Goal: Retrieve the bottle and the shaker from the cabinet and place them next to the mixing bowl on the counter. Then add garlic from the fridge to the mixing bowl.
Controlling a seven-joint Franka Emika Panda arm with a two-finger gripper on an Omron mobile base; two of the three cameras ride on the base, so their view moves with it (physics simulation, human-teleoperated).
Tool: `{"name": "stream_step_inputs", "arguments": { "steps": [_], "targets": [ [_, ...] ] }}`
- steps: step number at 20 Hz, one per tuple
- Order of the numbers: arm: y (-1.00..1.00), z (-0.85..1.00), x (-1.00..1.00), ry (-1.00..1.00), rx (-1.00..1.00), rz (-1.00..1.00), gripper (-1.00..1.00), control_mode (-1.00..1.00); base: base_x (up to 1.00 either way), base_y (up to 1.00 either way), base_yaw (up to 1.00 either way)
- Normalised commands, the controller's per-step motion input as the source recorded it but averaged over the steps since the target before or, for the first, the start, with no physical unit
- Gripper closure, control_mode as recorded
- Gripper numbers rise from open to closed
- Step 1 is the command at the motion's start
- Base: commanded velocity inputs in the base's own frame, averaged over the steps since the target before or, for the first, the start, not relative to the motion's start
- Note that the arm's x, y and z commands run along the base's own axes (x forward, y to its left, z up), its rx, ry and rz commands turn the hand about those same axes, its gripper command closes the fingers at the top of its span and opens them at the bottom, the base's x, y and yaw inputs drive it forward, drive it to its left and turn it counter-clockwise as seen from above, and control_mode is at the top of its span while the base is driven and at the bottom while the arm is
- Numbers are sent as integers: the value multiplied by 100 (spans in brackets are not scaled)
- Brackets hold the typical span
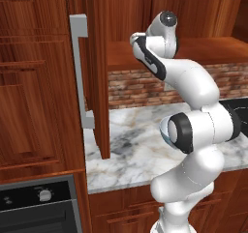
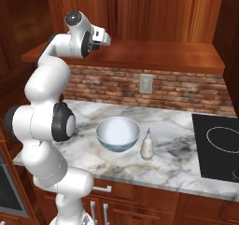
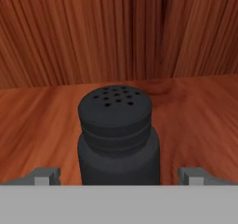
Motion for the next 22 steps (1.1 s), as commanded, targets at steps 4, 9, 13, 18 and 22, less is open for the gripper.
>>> {"name": "stream_step_inputs", "arguments": {
  "steps": [4,9,13,18,22],
  "targets": [
    [0,0,0,0,0,0,100,-100,0,0,0],
    [0,0,0,0,0,0,100,-100,0,0,0],
    [0,0,0,0,0,0,100,-100,0,0,0],
    [-2,0,-11,0,0,0,100,-100,0,0,0],
    [-29,0,-76,0,0,0,100,-100,0,0,0]
  ]
}}
